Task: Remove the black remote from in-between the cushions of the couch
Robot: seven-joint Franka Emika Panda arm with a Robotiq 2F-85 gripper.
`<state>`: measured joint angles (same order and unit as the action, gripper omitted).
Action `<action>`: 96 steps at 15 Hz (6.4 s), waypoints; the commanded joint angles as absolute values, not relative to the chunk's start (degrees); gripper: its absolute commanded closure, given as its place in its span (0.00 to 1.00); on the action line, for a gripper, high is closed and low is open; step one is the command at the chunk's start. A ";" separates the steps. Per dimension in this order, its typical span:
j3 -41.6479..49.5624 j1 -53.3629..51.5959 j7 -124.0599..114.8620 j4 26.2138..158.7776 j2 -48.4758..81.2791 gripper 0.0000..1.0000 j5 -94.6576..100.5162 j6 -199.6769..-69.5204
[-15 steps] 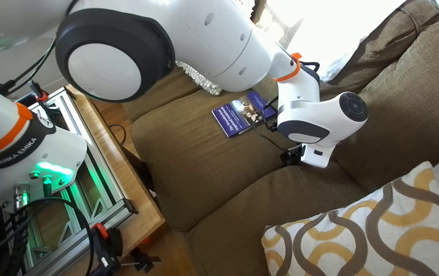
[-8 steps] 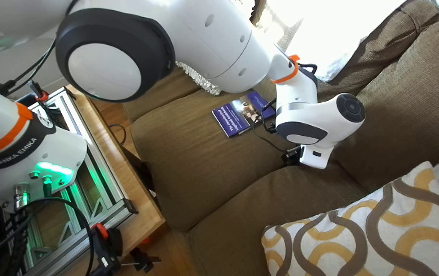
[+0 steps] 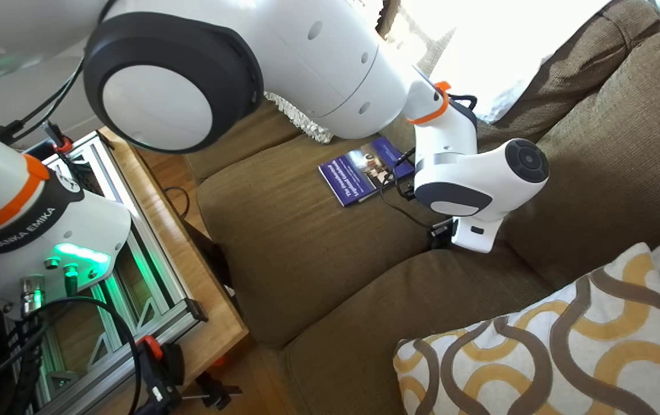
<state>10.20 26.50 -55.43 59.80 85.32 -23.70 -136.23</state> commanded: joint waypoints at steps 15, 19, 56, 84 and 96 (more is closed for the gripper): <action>9.92 28.22 -54.00 62.25 81.44 0.73 -24.58 -136.55; 9.87 28.28 -53.58 65.26 78.41 0.73 -24.64 -136.82; 11.72 25.57 -61.54 58.88 85.30 0.42 -18.08 -133.02; 10.09 29.71 -57.42 51.72 85.85 0.49 -19.04 -118.64; 9.26 28.20 -57.09 59.72 85.16 0.00 -19.47 -131.01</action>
<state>9.40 28.17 -57.08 57.73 85.16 -19.39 -127.36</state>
